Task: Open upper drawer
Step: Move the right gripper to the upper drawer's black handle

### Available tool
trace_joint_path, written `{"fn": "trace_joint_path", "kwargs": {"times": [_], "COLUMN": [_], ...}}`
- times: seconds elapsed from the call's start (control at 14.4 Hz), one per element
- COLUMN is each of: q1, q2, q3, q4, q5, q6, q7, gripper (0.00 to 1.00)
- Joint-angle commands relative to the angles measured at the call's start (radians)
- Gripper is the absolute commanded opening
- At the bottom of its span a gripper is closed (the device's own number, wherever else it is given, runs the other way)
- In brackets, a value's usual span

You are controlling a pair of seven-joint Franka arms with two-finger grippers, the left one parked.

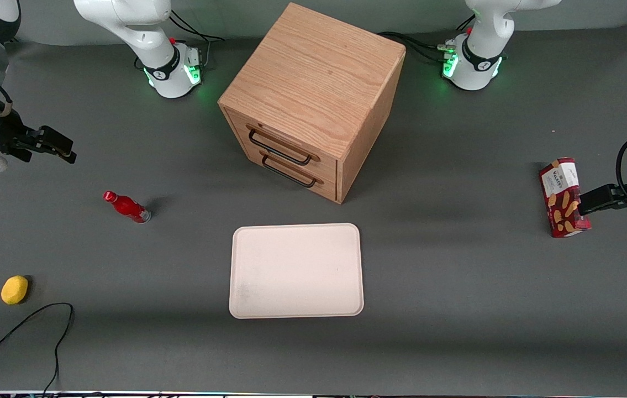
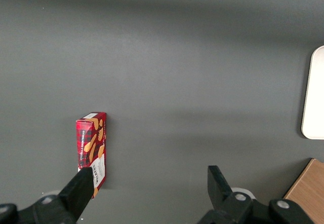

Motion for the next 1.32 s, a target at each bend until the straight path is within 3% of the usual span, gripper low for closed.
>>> {"fn": "trace_joint_path", "kwargs": {"times": [0.0, 0.28, 0.55, 0.69, 0.97, 1.25], "q1": [0.003, 0.022, 0.159, 0.205, 0.214, 0.268], "q2": [0.039, 0.2, 0.317, 0.366, 0.462, 0.489], "q3": [0.005, 0.014, 0.096, 0.173, 0.408, 0.443], "q4": [0.06, 0.274, 0.419, 0.446, 0.483, 0.466], "q5": [-0.018, 0.008, 0.017, 0.019, 0.045, 0.036], "q6": [-0.027, -0.091, -0.127, -0.122, -0.122, -0.116], "q7": [0.018, 0.013, 0.007, 0.008, 0.005, -0.111], "gripper": [1.0, 1.0, 1.0, 1.0, 1.0, 1.0]}}
